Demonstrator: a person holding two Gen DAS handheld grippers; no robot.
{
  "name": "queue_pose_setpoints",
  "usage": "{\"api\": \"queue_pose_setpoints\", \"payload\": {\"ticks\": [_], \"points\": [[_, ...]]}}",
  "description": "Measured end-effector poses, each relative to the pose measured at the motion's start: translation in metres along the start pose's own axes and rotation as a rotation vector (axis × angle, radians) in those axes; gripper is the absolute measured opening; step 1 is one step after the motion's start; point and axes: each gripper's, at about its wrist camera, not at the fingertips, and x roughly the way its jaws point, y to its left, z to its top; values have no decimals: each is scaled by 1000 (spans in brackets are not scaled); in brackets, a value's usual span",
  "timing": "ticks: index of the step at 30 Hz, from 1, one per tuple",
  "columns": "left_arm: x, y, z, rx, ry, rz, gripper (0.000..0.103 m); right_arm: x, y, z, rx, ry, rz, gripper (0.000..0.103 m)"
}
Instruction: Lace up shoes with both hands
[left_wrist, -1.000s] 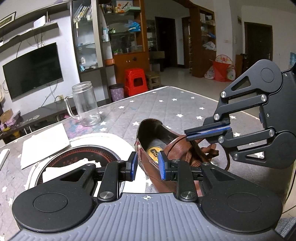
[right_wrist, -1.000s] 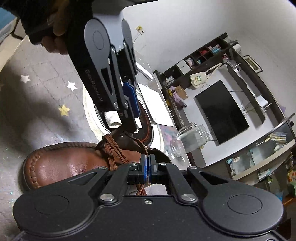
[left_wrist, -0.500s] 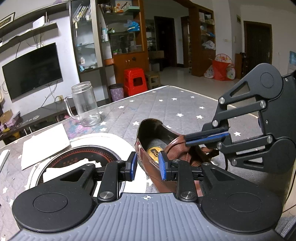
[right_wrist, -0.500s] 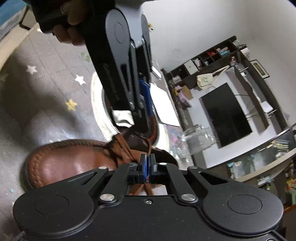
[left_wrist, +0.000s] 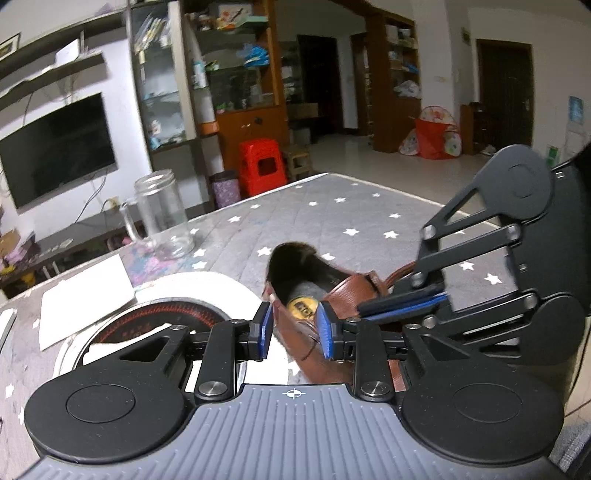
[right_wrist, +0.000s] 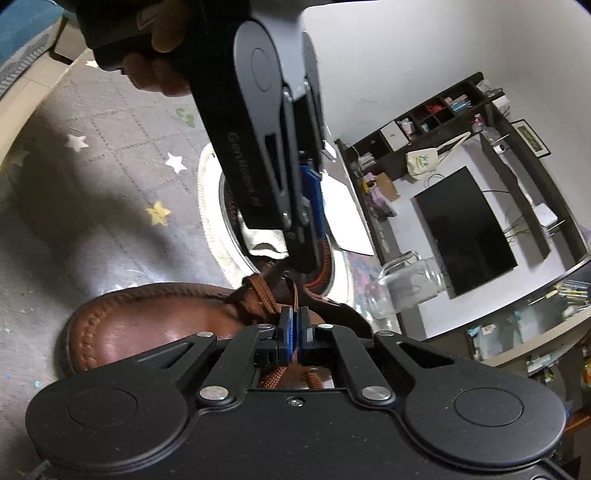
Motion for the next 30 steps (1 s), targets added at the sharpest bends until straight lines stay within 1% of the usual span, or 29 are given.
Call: {"api": "queue_pose_setpoints", "payload": {"ticks": [2,6,9,11,13,16,22,25,28,30], "points": [[-2,-1,0,24,2,0,28,2,-1,-1,19,-1,11,2],[-3,-8,-4,104,37,-28,28,1,-2,-1,26,-8,14,2],[5,-19,-6,187,69,-39,28,0,-1,-2,25,-10,13,2],[11,-21,-7,215,81,-37,25,-1,-1,-3,23,-11,11,2],[20,-21,-7,250,101,-34,16,-2,-1,-2,22,-11,9,2],[24,-20,-9,261,107,-54,11,-1,0,-3,15,-9,4,2],[29,-16,-14,268,123,-82,5,0,0,-4,19,-6,3,2],[31,-18,-15,260,118,-70,4,1,0,-5,25,-6,-4,2],[32,-18,-16,231,114,-58,4,0,2,-5,22,-4,-17,2],[34,-22,-16,228,110,-38,4,-1,3,-5,18,-3,-24,2]]}}
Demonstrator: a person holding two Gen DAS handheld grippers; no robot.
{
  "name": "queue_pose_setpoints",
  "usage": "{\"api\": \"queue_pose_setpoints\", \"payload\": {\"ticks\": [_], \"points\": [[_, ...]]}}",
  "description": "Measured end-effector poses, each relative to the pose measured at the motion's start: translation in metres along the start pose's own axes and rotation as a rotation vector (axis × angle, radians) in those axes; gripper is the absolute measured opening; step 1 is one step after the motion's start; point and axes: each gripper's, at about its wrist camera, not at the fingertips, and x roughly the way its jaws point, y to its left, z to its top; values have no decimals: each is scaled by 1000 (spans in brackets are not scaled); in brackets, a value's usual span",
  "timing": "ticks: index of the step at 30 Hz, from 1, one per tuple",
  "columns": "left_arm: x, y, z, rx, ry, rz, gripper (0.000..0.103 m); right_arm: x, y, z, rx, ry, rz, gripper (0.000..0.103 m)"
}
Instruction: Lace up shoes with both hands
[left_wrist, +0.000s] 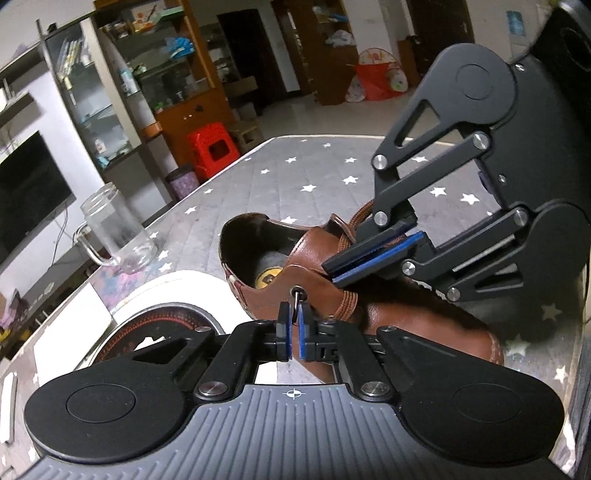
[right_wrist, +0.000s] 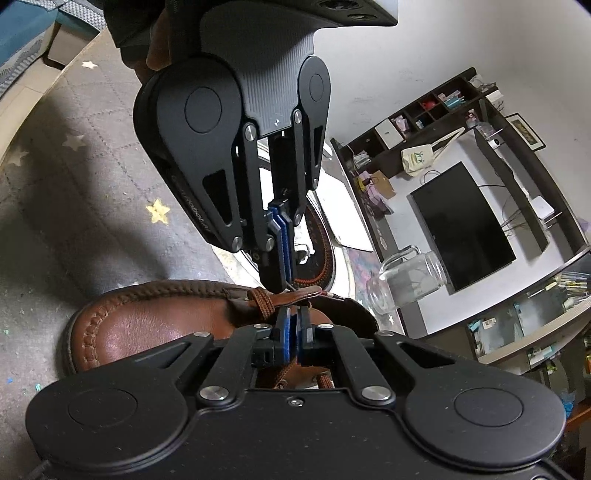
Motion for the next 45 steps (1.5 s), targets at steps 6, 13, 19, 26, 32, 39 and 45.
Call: {"api": "queue_pose_setpoints", "payload": {"ticks": [6,13,19,26,32,39,45], "points": [[-9,-6,3,-17,-8,80,3,-8,3,0,17,3,-37,16],[-39,-11,15,12,-76,230,2,-25,11,-3,46,16,-60,18],[-74,-9,31,-5,-166,311,2,-36,15,-5,91,30,-84,18],[-92,-18,49,28,-221,315,2,-43,17,-10,177,54,-117,19],[-85,-29,69,54,-238,280,2,-45,22,-13,233,48,-135,30],[-76,-25,77,14,-237,263,4,-46,30,-10,299,21,-110,30],[-73,-20,72,-25,-211,256,6,-46,31,-9,334,7,-105,30]]}}
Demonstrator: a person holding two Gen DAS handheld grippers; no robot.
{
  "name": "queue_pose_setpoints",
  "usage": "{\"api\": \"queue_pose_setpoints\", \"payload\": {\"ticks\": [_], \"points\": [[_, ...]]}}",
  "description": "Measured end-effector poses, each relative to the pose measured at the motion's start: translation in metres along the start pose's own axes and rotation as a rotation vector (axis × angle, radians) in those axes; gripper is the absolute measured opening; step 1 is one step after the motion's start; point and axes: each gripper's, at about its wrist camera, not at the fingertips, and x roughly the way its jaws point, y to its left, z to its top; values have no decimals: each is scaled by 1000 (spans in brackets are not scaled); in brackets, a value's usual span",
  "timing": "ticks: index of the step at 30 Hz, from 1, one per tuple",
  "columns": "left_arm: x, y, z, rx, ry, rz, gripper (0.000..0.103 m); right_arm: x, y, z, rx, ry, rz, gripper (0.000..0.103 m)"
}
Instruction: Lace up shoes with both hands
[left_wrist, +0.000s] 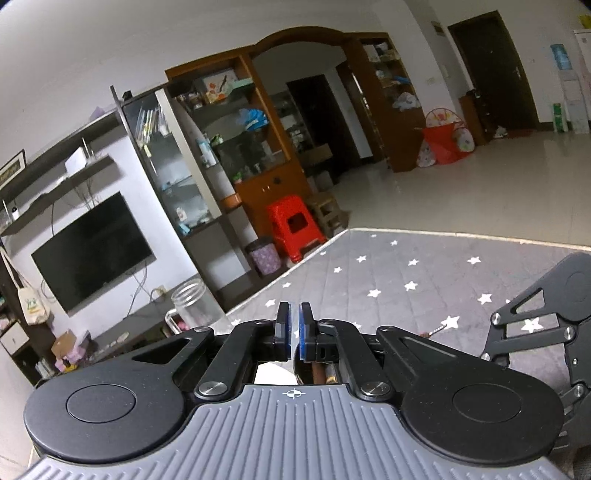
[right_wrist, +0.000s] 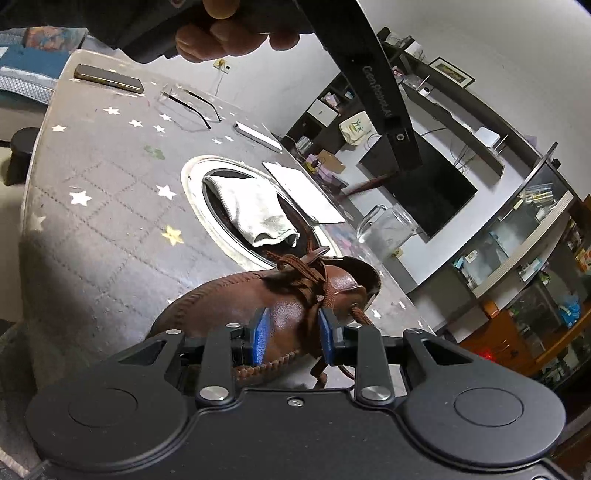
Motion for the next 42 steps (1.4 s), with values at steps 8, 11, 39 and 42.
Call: {"api": "queue_pose_setpoints", "payload": {"ticks": [8,11,39,42], "points": [[5,3,-6,-68,46,18,32,0,-3,1,66,-2,-9,30],[9,4,-9,-96,88,43,33,1,-5,0,87,-1,-16,31],[19,18,-23,-309,175,49,55,0,-21,0,246,-20,-57,59],[21,16,-20,-283,156,26,55,-1,-21,-2,254,-27,-56,64]]}}
